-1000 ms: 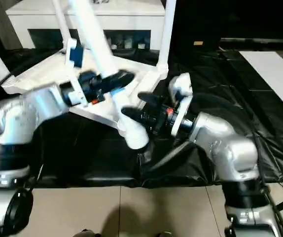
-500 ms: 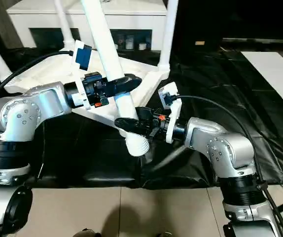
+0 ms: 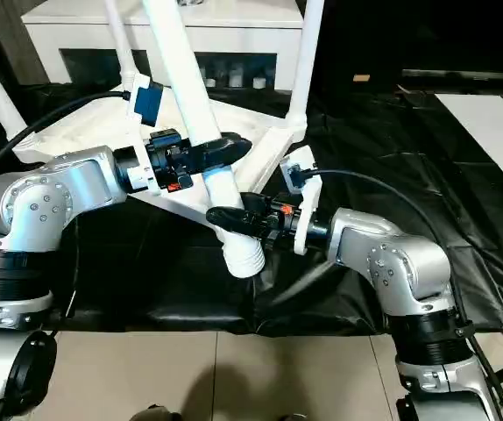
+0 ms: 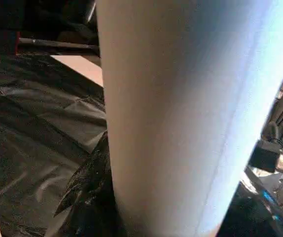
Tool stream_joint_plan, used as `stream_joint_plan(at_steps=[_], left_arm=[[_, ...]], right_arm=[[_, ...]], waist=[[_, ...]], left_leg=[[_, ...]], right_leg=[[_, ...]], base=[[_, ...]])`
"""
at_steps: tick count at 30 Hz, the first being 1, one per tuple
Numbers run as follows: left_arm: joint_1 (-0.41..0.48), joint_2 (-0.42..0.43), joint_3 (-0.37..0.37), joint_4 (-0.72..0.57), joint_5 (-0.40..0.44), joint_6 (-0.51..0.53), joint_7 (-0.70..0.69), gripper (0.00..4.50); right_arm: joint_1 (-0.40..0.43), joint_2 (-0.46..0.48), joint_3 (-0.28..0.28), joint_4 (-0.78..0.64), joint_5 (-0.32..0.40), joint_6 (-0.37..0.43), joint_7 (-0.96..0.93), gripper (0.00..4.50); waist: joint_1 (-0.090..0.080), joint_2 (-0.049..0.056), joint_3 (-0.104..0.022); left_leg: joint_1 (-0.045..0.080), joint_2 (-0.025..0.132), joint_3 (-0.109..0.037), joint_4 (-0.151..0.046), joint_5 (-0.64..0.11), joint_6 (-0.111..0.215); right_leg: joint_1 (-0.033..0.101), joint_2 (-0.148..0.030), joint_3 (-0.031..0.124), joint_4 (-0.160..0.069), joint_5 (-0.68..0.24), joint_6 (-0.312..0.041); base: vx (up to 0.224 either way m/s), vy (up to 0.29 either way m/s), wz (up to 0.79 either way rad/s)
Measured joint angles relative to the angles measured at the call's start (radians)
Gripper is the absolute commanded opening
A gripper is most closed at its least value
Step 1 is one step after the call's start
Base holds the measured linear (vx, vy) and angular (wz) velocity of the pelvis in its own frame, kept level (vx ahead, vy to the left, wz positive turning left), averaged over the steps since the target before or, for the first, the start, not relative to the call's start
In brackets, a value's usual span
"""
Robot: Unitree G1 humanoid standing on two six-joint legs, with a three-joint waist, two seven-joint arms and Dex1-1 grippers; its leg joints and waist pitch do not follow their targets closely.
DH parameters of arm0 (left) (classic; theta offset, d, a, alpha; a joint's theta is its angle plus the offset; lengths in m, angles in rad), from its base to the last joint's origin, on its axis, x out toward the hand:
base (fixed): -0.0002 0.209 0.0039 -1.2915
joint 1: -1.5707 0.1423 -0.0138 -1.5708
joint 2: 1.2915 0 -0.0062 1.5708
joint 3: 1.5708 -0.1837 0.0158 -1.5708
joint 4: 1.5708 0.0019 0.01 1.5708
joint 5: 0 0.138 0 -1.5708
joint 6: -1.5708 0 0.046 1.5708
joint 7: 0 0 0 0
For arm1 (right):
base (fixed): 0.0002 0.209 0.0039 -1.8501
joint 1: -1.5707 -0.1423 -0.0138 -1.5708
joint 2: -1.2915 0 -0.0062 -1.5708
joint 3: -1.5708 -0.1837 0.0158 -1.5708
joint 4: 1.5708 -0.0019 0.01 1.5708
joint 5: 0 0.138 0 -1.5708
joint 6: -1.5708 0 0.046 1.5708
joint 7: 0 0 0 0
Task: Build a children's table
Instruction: Pick table leg
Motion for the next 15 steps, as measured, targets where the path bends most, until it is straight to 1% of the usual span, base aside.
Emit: stream_joint_plan(at_steps=[2, 3, 7, 11, 13, 15], left_arm=[[0.001, 0.000, -0.003, 0.000, 0.000, 0.000, 0.000, 1.84], [0.001, 0.000, -0.003, 0.001, 0.000, 0.001, 0.000, 1.84], [0.001, 0.000, -0.003, 0.001, 0.000, 0.001, 0.000, 1.84], [0.001, -0.002, -0.004, 0.001, 0.017, -0.033, -0.001, 1.84], [0.001, -0.013, 0.008, 0.002, 0.030, -0.056, 0.025, 2.54], [0.000, -0.034, 0.016, 0.004, 0.048, -0.080, 0.065, 2.54]], right_arm=[[0.000, -0.005, 0.007, -0.002, -0.003, -0.003, 0.002, 2.23], [0.000, -0.007, 0.012, -0.005, -0.006, -0.005, 0.003, 2.16], [0.000, -0.007, 0.016, -0.009, -0.014, -0.010, 0.004, 1.99], [0.001, 0.009, 0.020, -0.006, -0.050, -0.059, -0.002, 1.96], [0.004, 0.033, 0.020, -0.002, -0.078, -0.104, -0.027, 1.95], [0.004, 0.063, 0.026, -0.001, -0.102, -0.137, -0.068, 1.94]], waist=[[0.000, 0.000, 0.000], [0.000, 0.000, 0.000], [0.000, 0.000, 0.000], [0.000, 0.000, 0.000], [-0.001, 0.000, 0.000], [-0.002, 0.000, 0.000]], left_leg=[[0.000, 0.000, 0.000, 0.000, 0.000, 0.000], [0.000, 0.000, 0.000, 0.000, 0.000, 0.000], [0.000, 0.000, 0.000, 0.000, 0.000, 0.000], [0.000, 0.000, 0.000, 0.000, 0.000, 0.000], [0.000, 0.000, 0.000, 0.000, 0.000, 0.000], [0.000, 0.000, 0.000, 0.000, 0.000, 0.000]], right_leg=[[0.000, 0.000, 0.000, 0.000, 0.000, 0.000], [0.000, 0.000, 0.000, 0.000, 0.000, 0.000], [0.000, 0.000, 0.000, 0.000, 0.000, 0.000], [0.000, 0.000, 0.000, 0.000, 0.000, 0.000], [0.000, 0.000, 0.000, 0.000, 0.000, 0.000], [0.000, 0.000, 0.000, 0.000, 0.000, 0.000]], base=[[0.000, 0.000, 0.00], [0.000, 0.000, 0.00], [0.000, 0.000, 0.00], [0.000, 0.000, 0.00], [0.000, 0.000, 0.00], [0.000, 0.000, 0.00]])
